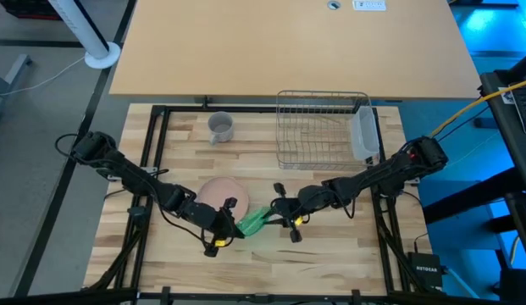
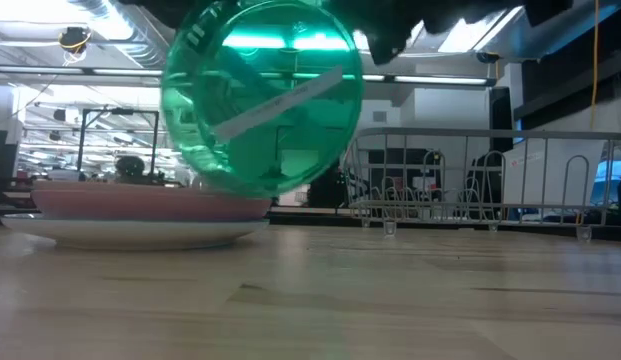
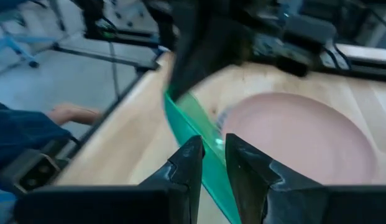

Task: Sort dishes
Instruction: Put the green plate into the dish rack

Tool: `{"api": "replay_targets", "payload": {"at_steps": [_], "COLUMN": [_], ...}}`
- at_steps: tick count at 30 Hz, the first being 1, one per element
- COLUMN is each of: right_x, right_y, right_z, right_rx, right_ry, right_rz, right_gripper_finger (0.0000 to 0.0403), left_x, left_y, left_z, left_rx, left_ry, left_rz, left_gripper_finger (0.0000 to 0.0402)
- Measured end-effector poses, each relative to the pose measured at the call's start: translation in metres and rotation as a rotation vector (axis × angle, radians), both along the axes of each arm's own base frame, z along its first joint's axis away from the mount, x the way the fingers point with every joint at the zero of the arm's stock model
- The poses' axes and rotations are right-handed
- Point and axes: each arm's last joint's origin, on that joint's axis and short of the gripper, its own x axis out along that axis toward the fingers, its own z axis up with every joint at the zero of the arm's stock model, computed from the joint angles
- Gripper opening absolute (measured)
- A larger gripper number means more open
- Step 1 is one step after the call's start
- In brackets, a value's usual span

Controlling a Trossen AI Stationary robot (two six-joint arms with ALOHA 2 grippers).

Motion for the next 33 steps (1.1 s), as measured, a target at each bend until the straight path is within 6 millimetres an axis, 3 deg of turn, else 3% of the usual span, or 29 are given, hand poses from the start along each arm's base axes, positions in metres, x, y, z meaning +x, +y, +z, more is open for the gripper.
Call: {"api": "replay_targets", "payload": {"at_steps": [12,18,24,27,33], "right_x": [0.003,0.003,0.002,0.002,0.001], "right_y": [0.003,0.003,0.003,0.002,0.001], "right_z": [0.009,0.029,0.047,0.045,0.037], "right_rx": [0.027,0.045,0.006,-0.004,-0.034], "right_ry": [-0.036,-0.100,-0.126,-0.103,-0.038], "right_rz": [0.044,0.051,0.070,0.063,0.028], "right_gripper_finger": [0.0078,0.0078,0.0078,0.0078,0.0078], "left_x": [0.004,-0.004,-0.031,-0.045,-0.057], "left_y": [0.003,0.007,0.022,0.028,0.033], "left_z": [0.005,0.010,0.021,0.021,-0.001], "left_rx": [0.049,0.097,0.138,0.149,0.113], "left_ry": [-0.070,-0.042,0.095,0.191,0.433], "left_rz": [0.032,0.029,0.114,0.136,0.241], "left_gripper_finger": [0.0000,0.0000,0.0000,0.0000,0.0000]}}
